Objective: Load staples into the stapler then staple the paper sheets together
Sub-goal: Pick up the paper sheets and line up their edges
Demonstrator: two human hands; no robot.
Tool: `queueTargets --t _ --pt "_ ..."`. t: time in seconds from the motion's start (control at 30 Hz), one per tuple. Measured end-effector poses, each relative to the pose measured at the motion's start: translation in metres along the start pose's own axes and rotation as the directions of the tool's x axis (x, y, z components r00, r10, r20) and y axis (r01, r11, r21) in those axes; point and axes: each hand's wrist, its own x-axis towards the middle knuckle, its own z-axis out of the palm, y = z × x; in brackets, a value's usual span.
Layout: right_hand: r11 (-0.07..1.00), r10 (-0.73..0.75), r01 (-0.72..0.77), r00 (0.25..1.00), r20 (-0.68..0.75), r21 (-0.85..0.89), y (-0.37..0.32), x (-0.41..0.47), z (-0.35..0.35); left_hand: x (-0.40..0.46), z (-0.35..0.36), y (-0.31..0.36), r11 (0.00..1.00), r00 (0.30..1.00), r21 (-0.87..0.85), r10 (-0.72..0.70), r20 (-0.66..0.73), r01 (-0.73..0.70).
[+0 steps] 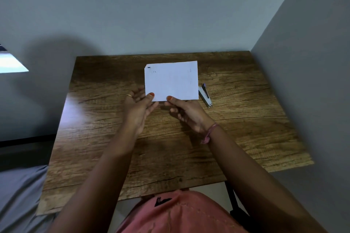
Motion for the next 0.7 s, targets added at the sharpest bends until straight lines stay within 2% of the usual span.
queueTargets --t 0.13,0.27,0.4,0.57,0.7 --pt "1.000 0.011 -0.013 0.997 -0.073 -0.025 -0.001 -0.004 -0.015 -0.002 0.001 -0.003 0.998 0.999 0.061 0.033 -0.040 -0.030" --pt "0.998 -0.019 0.027 0.988 -0.156 0.053 0.001 -0.009 -0.034 -0.004 -0.002 -0.003 0.991 0.997 0.131 0.037 -0.069 -0.027" --pt "0.992 0.000 0.016 0.991 -0.131 0.126 0.003 -0.015 -0.045 -0.007 0.000 -0.001 0.982 0.995 0.181 0.066 -0.077 -0.051" --pt "0.957 0.028 0.010 0.992 -0.127 0.289 0.006 -0.013 -0.043 -0.012 0.017 -0.005 0.992 0.999 -0.129 -0.020 -0.044 0.015" --pt "0.940 0.038 -0.001 0.994 -0.101 0.341 0.008 -0.013 -0.033 -0.029 0.037 -0.029 0.991 0.990 0.063 -0.126 0.065 0.121"
